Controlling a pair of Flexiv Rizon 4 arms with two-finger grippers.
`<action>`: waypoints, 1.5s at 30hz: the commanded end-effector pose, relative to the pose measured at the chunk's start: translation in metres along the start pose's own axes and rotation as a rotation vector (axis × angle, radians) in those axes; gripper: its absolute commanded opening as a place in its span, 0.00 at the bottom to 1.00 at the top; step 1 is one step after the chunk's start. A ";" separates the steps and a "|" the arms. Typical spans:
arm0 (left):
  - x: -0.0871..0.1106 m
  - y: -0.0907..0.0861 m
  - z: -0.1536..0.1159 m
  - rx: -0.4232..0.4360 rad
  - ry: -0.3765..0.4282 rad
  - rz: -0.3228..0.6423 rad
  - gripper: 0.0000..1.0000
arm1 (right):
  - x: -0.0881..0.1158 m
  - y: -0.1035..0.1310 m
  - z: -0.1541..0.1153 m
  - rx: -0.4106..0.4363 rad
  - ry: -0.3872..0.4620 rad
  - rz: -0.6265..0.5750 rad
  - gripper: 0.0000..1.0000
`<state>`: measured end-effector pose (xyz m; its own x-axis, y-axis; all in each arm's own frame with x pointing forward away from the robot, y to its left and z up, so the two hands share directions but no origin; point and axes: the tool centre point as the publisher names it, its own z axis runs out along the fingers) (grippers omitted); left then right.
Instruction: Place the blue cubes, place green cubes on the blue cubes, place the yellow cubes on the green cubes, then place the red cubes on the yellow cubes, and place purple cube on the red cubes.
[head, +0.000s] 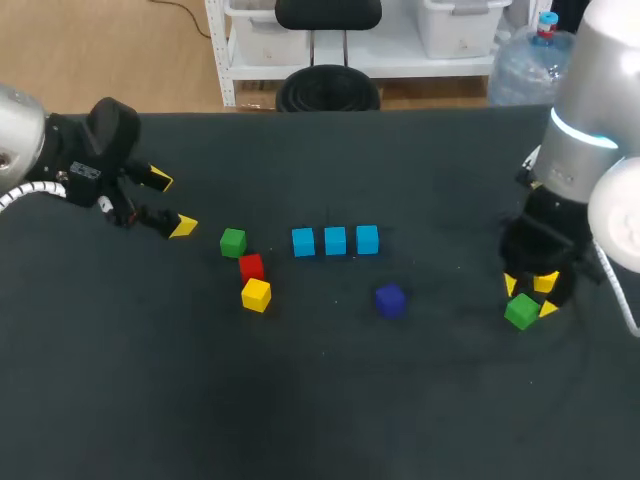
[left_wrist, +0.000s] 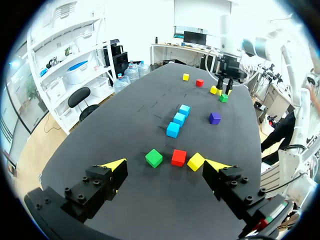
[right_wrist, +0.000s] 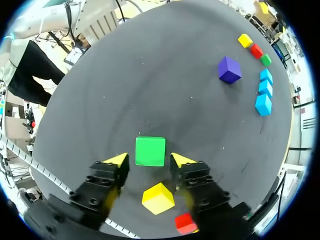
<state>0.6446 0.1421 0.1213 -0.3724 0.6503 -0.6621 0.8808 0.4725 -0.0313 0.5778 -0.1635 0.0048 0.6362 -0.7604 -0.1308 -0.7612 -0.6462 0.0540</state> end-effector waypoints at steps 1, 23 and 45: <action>0.002 0.000 0.000 0.001 -0.007 0.003 1.00 | 0.000 -0.002 0.003 -0.005 -0.004 0.000 0.39; 0.002 0.000 0.000 0.001 -0.007 0.003 1.00 | -0.003 -0.017 -0.032 0.057 -0.067 0.311 0.00; 0.002 0.000 0.000 0.001 -0.007 0.003 1.00 | -0.036 -0.100 -0.094 0.256 -0.008 0.604 0.00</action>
<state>0.6446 0.1421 0.1212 -0.3724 0.6503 -0.6621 0.8808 0.4725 -0.0313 0.6395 -0.0833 0.1006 0.0926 -0.9824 -0.1623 -0.9904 -0.0742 -0.1165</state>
